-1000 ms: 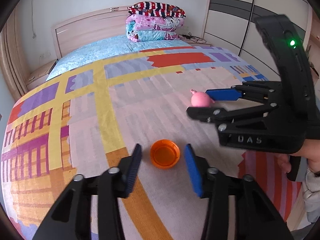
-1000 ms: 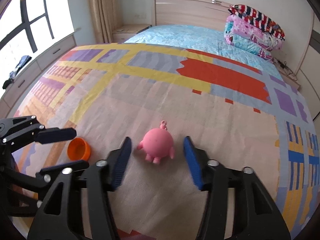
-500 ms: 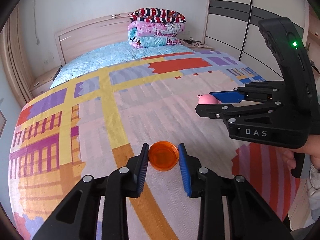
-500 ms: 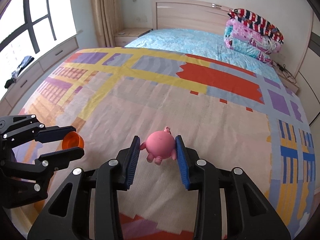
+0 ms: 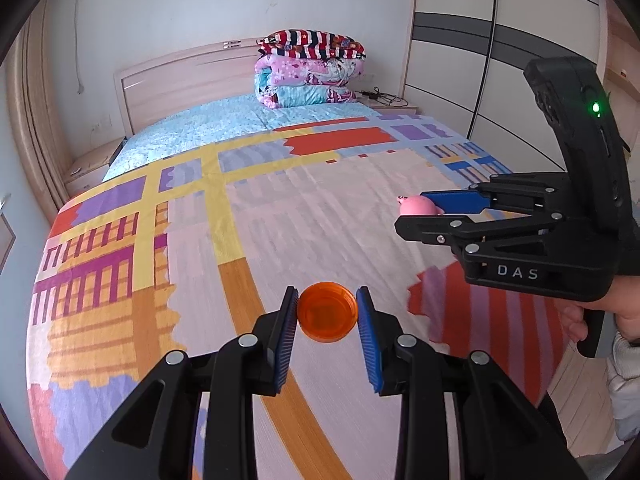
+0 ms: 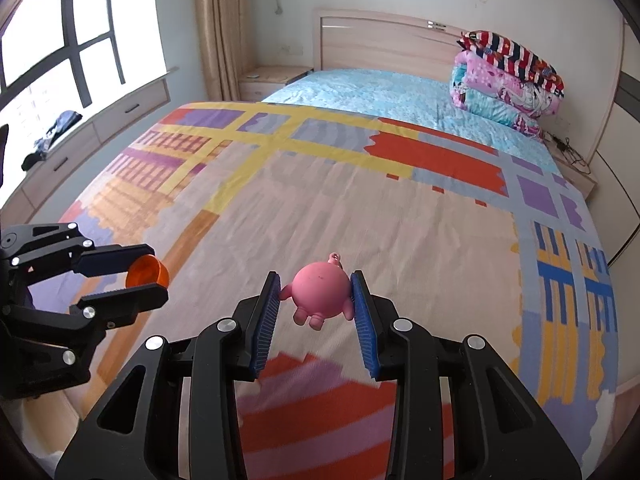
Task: Collect trash
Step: 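Carry the orange cup and pink pig with both tools over the bin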
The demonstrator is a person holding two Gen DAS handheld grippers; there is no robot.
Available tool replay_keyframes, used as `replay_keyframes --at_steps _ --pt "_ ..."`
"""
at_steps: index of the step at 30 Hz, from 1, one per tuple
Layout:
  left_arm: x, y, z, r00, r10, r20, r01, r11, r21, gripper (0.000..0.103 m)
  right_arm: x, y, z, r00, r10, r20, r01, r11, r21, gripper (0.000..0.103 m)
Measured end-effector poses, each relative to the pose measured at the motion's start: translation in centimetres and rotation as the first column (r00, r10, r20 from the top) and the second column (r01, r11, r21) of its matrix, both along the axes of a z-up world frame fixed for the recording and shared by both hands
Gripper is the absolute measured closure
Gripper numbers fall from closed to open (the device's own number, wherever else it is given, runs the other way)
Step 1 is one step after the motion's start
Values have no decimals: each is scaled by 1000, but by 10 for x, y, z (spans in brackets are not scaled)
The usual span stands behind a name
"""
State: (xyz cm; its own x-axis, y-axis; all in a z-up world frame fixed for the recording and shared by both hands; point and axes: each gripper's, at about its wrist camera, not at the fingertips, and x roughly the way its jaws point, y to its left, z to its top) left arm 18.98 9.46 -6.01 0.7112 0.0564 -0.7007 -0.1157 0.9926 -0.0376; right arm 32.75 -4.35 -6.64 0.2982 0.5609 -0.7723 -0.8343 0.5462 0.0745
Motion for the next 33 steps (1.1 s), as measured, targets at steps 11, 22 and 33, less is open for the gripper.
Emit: replay_keyframes --at_steps 11,22,33 --pt "-36 -30 15 999 -20 25 20 1000 14 74 -45 -35 26 999 19 40 -20 999 44 67" --pt "-71 -65 19 998 -59 33 59 998 15 74 -93 -63 36 995 71 69 -75 995 64 67" --pt "-105 -98 7 992 -124 2 124 992 -14 74 -132 -87 18 995 101 26 -102 992 68 67"
